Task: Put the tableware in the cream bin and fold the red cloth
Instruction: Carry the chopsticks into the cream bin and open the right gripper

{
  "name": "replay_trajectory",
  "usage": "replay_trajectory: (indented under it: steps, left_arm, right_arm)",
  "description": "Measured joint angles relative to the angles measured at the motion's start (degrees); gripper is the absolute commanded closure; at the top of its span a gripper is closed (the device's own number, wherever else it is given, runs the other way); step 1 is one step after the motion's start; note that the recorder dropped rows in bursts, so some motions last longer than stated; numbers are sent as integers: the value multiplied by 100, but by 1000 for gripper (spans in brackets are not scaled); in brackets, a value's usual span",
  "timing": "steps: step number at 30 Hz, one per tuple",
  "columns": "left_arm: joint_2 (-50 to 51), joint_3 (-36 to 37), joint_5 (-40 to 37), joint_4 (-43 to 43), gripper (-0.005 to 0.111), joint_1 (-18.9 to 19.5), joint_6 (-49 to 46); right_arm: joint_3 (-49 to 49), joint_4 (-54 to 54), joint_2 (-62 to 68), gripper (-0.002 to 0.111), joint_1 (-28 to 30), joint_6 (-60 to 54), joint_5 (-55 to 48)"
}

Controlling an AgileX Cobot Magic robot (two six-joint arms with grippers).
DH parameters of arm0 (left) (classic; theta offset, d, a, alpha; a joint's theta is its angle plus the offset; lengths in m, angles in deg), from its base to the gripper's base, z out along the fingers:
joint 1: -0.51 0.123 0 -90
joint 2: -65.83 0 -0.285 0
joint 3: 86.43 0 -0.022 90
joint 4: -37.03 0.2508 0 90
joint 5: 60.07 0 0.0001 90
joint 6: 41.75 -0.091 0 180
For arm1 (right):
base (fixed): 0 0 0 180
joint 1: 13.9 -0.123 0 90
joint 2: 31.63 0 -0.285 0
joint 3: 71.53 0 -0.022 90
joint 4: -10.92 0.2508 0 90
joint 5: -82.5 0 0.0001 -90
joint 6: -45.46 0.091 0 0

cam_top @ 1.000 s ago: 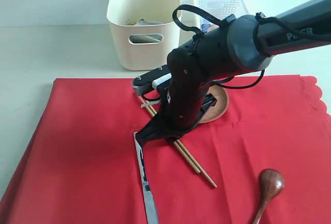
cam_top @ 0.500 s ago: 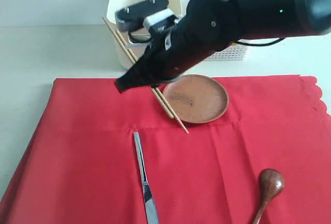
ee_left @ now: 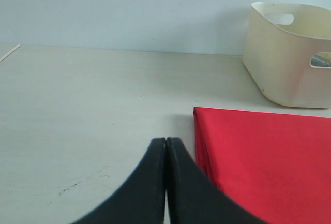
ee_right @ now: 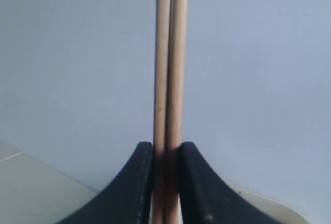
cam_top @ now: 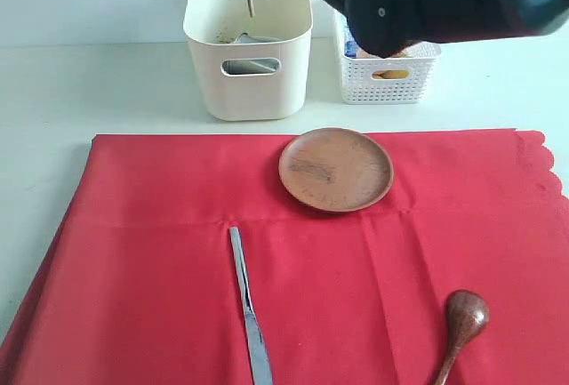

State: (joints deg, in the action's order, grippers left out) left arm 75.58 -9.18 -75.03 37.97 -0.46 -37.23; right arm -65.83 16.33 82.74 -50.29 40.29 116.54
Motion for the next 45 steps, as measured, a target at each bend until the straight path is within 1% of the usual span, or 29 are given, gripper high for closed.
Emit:
replay_trajectory:
  steps: [3, 6, 10, 19, 21, 24, 30, 33, 35, 45]
  left_arm:
    - [0, 0, 0, 0, 106, 0, 0]
    - [0, 0, 0, 0, 106, 0, 0]
    - [0, 0, 0, 0, 106, 0, 0]
    - [0, 0, 0, 0, 106, 0, 0]
    - [0, 0, 0, 0, 106, 0, 0]
    - [0, 0, 0, 0, 106, 0, 0]
    - [0, 0, 0, 0, 106, 0, 0]
    - [0, 0, 0, 0, 106, 0, 0]
    - [0, 0, 0, 0, 106, 0, 0]
    - [0, 0, 0, 0, 106, 0, 0]
  right_arm:
    - [-455, 366, 458, 108, 151, 0, 34]
    - [-983, 805, 861, 108, 280, 0, -271]
    - [-1451, 1032, 1198, 108, 393, 0, -710]
    - [-1638, 1260, 1360, 108, 418, 0, -963]
    - [-1638, 1273, 1360, 105, 418, 0, -963]
    - [-1638, 1307, 1360, 96, 418, 0, -963]
    - [-1638, 1470, 1360, 70, 418, -52, -1016]
    - [-1638, 1480, 1360, 61, 418, -64, -1031]
    - [-1638, 1480, 1360, 59, 418, -64, -1041]
    - [-1638, 1514, 1312, 59, 418, -64, -1443]
